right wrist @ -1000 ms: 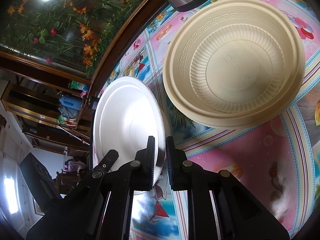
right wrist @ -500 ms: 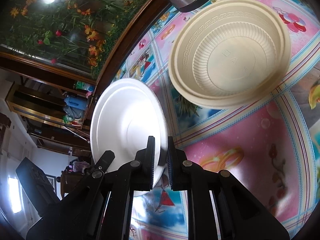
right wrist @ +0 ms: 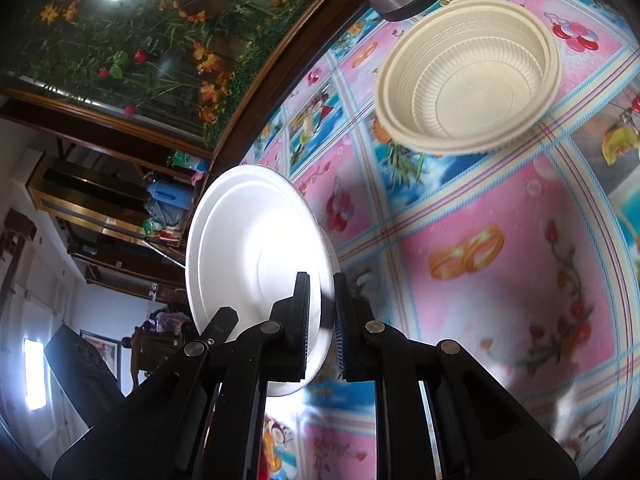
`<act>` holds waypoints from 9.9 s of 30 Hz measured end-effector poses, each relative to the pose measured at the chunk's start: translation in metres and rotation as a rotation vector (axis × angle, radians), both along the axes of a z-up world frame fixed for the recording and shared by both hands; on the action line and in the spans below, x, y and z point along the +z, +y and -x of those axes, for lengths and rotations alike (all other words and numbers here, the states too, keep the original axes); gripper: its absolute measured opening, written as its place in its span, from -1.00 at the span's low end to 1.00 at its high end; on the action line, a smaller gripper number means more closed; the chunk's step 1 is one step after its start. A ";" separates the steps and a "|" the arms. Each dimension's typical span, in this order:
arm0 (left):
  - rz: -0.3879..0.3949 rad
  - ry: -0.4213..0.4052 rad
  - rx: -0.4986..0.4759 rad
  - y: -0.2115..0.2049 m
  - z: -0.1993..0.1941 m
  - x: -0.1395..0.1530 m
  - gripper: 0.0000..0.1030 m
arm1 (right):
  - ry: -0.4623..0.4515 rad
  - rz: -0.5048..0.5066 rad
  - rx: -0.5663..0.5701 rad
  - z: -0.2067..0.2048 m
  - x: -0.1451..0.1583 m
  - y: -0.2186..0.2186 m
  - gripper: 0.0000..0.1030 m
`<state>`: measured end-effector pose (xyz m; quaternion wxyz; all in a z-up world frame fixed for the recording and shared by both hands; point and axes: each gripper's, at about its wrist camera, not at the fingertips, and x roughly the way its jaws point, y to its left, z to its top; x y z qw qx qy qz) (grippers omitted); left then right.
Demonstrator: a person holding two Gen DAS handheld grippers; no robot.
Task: Organize plates and bowls
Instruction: 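Carry the white foam bowl with both tools toward the red plate stack, then lower the white bowl onto the stacked plates and open both tools, then move both tools to the beige plastic bowl and grip its rim, then lift and carry the beige bowl with both tools to the plate stack, then lower the beige bowl into the white bowl and open both tools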
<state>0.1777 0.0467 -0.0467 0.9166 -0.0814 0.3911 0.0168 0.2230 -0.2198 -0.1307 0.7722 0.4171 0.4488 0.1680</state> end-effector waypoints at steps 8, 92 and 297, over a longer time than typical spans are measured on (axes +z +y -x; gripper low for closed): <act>-0.009 -0.034 0.030 0.024 0.034 0.013 -0.81 | -0.031 0.005 0.045 0.026 0.017 0.023 -0.76; 0.002 0.141 0.259 0.240 0.239 0.011 0.16 | -0.047 0.125 0.579 0.149 0.035 0.295 -0.75; 0.027 0.055 0.336 0.224 0.219 0.017 -0.21 | -0.108 0.214 0.599 0.174 0.043 0.295 -0.72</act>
